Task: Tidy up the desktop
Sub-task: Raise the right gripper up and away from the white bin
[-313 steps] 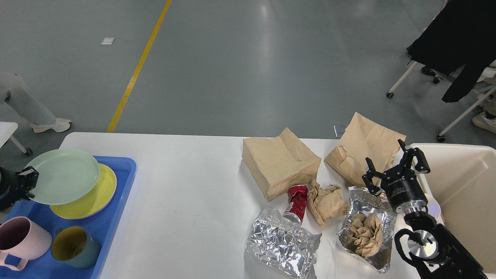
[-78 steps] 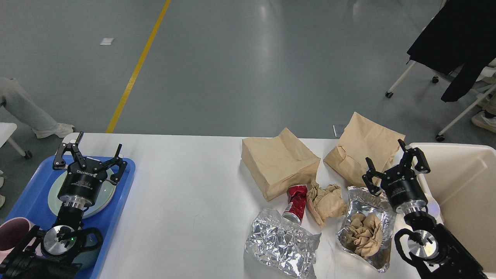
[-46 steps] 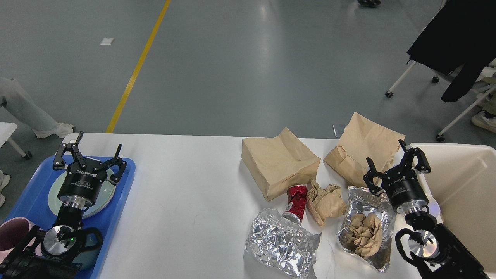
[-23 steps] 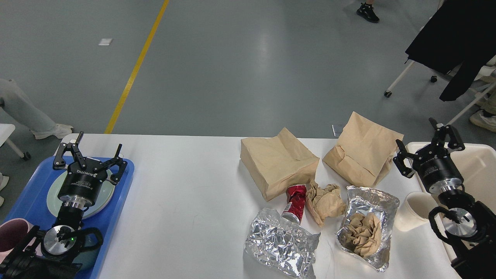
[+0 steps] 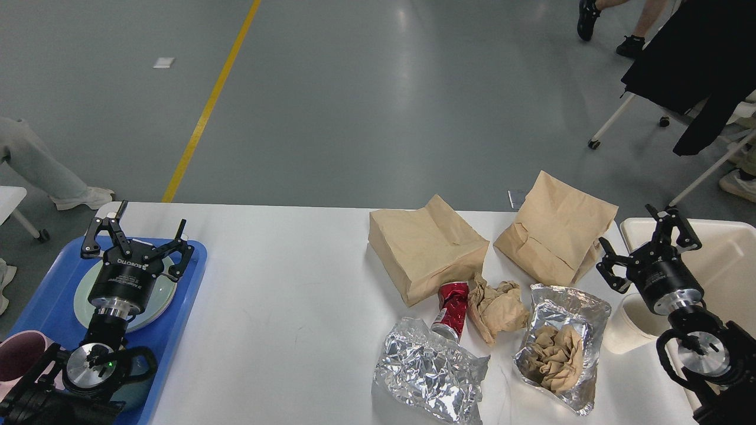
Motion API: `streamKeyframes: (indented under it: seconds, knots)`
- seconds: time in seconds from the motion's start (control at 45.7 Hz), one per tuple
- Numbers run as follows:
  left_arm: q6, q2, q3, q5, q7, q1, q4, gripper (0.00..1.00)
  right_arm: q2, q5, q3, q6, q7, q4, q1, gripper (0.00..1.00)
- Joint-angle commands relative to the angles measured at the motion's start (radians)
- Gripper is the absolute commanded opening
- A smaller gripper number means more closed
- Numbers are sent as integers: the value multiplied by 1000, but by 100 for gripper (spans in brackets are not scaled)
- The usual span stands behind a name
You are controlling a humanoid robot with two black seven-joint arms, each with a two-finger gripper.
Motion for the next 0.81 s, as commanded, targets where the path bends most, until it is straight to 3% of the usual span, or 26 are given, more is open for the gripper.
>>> streamKeyframes:
  seconds: [0.0,0.789]
  knots:
    - [0,0,0,0,0,0,0,96,2,4,-3,2,0,1,-3,100]
    - [0,0,0,0,0,0,0,96,-12,4,-52,5,6,24,61,100]
